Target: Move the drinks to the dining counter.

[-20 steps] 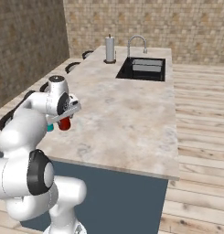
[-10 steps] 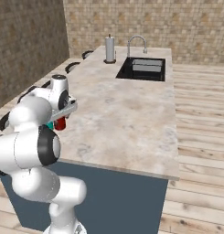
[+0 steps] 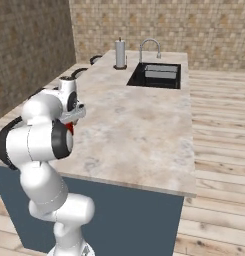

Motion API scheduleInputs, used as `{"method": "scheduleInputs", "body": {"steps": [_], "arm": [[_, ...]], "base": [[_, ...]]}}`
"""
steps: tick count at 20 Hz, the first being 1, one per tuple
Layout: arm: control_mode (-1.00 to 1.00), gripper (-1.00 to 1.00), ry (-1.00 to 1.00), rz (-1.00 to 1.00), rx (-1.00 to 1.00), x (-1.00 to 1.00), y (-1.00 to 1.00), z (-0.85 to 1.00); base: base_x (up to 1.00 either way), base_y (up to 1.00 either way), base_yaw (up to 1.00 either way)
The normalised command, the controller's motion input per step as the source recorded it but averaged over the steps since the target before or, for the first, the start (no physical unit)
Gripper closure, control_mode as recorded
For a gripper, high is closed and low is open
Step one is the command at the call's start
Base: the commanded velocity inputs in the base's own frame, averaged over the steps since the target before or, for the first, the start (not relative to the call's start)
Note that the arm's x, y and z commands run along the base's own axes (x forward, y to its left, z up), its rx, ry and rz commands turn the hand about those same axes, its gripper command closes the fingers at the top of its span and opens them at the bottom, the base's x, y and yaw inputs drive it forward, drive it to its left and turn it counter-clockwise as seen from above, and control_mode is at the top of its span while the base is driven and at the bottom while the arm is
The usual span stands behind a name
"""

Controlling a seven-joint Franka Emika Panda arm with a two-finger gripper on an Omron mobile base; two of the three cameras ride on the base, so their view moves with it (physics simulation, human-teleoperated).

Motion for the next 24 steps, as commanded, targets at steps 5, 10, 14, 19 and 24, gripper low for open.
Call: {"method": "scheduleInputs", "body": {"steps": [5, 10, 14, 19, 24], "arm": [[-1.00, 1.00, 0.00, 0.00, -0.01, 0.39, 0.00, -0.20], [-1.00, 1.00, -0.02, 0.00, -0.01, 0.18, 0.02, -0.49], [-1.00, 1.00, -0.03, 0.00, -0.01, 0.08, 0.07, -0.47], [-1.00, 1.00, -0.08, 0.00, -0.01, 0.09, 0.11, -0.33], [-1.00, 1.00, -0.08, 0.00, -0.02, 0.06, 0.14, -0.32]], "base": [[0.00, 0.00, 0.00], [0.00, 0.00, 0.00], [0.00, 0.00, 0.00], [0.00, 0.00, 0.00], [0.00, 0.00, 0.00]]}}
